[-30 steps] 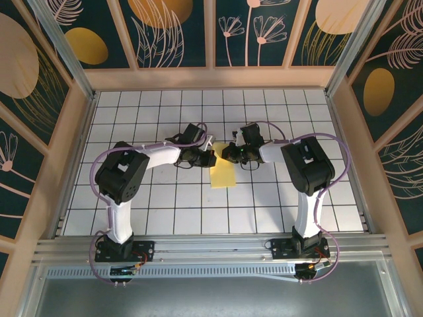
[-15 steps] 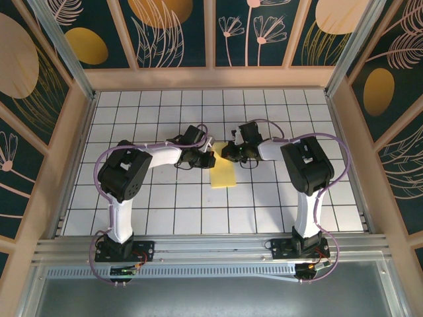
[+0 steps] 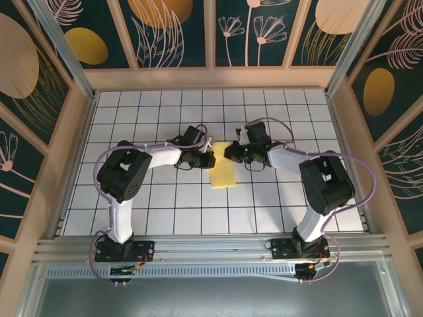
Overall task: Fold a paper plane with a square sheet of paper (fold left side to right side)
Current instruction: Hold the square sheet of paper at the center of the table, then first fold the square sheet of paper in half at the center of the table.
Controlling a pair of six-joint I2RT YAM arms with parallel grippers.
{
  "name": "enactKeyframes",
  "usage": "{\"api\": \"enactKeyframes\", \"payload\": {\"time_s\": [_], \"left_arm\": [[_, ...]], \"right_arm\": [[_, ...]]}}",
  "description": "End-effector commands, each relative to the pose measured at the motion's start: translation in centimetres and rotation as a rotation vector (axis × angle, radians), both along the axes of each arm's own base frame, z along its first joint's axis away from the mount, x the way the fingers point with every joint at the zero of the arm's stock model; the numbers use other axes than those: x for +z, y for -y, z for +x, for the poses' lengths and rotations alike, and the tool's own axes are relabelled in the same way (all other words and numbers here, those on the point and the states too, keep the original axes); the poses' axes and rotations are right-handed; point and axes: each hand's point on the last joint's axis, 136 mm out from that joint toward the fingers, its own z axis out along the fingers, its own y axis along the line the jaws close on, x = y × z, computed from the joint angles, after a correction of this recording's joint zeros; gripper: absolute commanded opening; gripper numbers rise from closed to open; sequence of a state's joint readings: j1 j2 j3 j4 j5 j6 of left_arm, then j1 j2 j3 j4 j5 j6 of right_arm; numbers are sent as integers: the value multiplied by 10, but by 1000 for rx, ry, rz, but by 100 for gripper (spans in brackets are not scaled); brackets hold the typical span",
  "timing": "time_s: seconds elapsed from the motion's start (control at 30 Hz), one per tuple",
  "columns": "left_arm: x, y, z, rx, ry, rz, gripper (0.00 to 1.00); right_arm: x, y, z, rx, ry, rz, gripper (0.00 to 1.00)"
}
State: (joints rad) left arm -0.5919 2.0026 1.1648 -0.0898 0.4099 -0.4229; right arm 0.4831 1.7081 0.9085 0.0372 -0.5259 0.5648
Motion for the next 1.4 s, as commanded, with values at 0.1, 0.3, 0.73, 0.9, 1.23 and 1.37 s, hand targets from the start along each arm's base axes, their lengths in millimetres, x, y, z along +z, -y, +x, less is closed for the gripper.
{"api": "enactKeyframes", "payload": {"time_s": [0.1,0.3,0.73,0.9,1.23,1.37], "left_arm": [[-13,-12,-11,6,-41,66,1],[-7,-7,-8,3,-33,45,2],[25,16,21,4,28,-24,5],[20,17,30,20,32,-19,5],[8,10,32,41,36,-12,5],[5,8,31,36,42,-23,5]], "right_arm": [[-29,-18,-35,48,-115,33,0],[-54,-7,-37,25,-149,-49,0],[-88,19,-56,28,-212,-206,0],[-93,24,-58,24,-217,-230,0],[-98,27,-59,21,-223,-246,0],[-100,28,-61,26,-229,-258,0]]}}
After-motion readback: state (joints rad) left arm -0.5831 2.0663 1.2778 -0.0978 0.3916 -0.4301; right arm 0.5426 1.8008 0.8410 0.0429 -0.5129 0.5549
